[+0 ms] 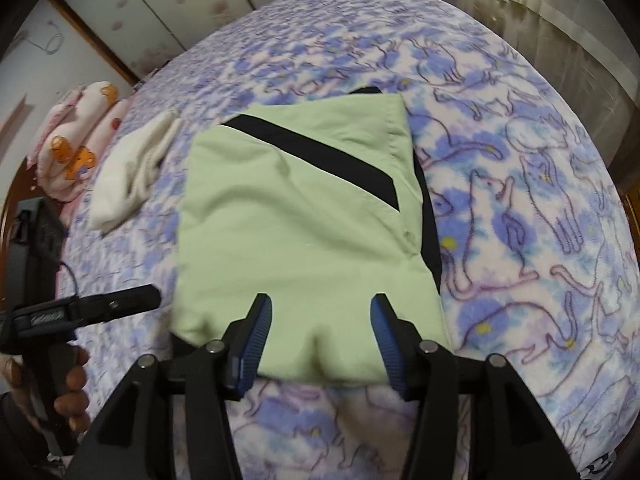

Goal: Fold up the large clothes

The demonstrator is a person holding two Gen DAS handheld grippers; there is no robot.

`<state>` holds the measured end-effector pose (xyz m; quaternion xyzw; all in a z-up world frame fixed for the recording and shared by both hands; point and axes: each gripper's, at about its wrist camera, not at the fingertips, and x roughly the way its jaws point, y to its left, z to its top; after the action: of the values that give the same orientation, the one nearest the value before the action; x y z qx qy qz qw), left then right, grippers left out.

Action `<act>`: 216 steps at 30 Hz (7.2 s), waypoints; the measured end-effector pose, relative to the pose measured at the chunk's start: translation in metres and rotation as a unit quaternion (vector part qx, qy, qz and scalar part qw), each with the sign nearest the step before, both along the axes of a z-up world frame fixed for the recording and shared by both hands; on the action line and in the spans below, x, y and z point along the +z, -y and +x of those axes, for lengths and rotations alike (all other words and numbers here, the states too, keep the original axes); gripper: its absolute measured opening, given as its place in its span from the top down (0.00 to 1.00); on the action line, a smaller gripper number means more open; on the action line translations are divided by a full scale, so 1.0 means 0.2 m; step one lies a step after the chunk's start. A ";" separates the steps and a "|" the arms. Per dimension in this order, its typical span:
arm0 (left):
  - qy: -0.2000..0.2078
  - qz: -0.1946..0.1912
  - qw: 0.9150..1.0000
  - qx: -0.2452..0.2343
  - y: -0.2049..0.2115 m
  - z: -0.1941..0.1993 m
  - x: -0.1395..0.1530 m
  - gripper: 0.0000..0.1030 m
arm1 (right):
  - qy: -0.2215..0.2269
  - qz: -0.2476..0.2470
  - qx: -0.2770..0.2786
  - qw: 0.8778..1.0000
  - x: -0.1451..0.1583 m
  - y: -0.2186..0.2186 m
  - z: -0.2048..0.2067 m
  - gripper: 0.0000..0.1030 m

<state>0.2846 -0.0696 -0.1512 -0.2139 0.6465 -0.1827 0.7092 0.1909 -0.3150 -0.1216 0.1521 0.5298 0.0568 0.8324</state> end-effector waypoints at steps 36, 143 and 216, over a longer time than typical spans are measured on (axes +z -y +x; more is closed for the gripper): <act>-0.018 -0.078 0.997 0.018 -0.10 0.12 -0.49 0.21 | -0.061 0.159 0.010 0.985 -0.58 0.45 0.33 0.36; 0.196 0.064 0.970 0.128 -2.33 1.36 -0.16 0.36 | 0.057 0.150 0.153 0.975 -0.25 -1.94 1.90 0.70; 0.185 0.148 0.956 0.173 -1.41 0.29 0.24 0.22 | 0.129 0.061 0.115 0.983 0.26 -1.44 0.55 0.86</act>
<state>0.3423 0.2122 -0.1031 -0.1775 0.4771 0.0038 0.8607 0.3014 -0.0272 -0.0704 0.1317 0.4278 0.2036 0.8708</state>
